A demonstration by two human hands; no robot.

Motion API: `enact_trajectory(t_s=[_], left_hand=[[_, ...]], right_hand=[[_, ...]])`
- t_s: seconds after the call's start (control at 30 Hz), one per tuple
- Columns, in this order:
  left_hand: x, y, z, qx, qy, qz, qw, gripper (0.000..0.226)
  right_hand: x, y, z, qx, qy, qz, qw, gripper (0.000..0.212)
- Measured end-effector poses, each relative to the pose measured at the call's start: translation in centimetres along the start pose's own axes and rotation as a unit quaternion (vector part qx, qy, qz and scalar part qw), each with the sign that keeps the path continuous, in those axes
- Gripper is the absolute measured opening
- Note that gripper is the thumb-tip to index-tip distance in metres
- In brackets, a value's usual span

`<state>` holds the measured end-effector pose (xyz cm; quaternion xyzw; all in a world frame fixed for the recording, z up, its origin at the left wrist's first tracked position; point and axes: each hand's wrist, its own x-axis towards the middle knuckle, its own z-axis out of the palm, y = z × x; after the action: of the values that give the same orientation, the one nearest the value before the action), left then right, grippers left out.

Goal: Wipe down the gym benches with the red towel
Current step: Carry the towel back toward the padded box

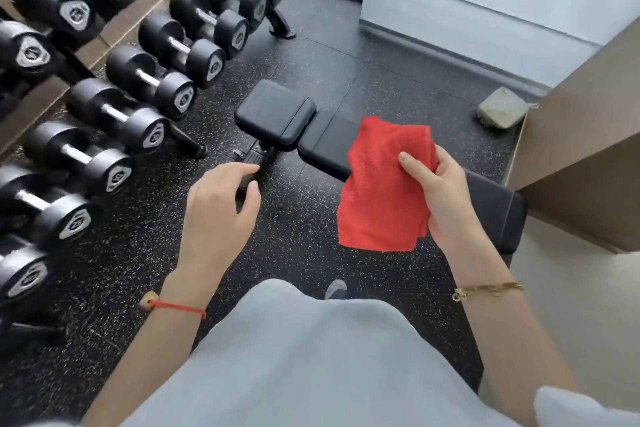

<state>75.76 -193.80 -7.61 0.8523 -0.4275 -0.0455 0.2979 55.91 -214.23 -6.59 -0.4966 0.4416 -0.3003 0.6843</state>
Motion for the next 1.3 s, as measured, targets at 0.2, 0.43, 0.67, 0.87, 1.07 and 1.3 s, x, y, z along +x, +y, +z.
enact_trajectory(t_s=[0.2, 0.43, 0.67, 0.87, 1.07, 1.3], left_hand=[[-5.8, -3.8, -4.8, 0.007, 0.055, -0.088, 0.995, 0.025], [-12.1, -12.2, -12.8, 0.040, 0.153, -0.177, 0.971, 0.024], [-20.3, -22.3, -21.8, 0.094, 0.212, -0.293, 0.927, 0.025], [-27.3, -29.6, -28.9, 0.131, 0.249, -0.380, 0.881, 0.025], [-31.3, -34.7, -32.3, 0.143, 0.298, -0.454, 0.827, 0.025], [-33.0, -42.6, -37.0, 0.146, 0.351, -0.521, 0.764, 0.024]], right_hand=[[-2.3, 0.7, 7.2, -0.010, -0.074, 0.004, 0.997, 0.016], [-6.4, 2.7, 21.9, -0.053, -0.213, 0.020, 0.975, 0.015], [-13.5, 8.1, 39.8, -0.096, -0.348, 0.041, 0.932, 0.010], [-21.0, 12.3, 52.5, -0.121, -0.449, 0.075, 0.882, 0.016], [-25.6, 14.8, 61.5, -0.169, -0.532, 0.083, 0.826, 0.015], [-29.1, 18.7, 74.4, -0.207, -0.606, 0.073, 0.765, 0.016]])
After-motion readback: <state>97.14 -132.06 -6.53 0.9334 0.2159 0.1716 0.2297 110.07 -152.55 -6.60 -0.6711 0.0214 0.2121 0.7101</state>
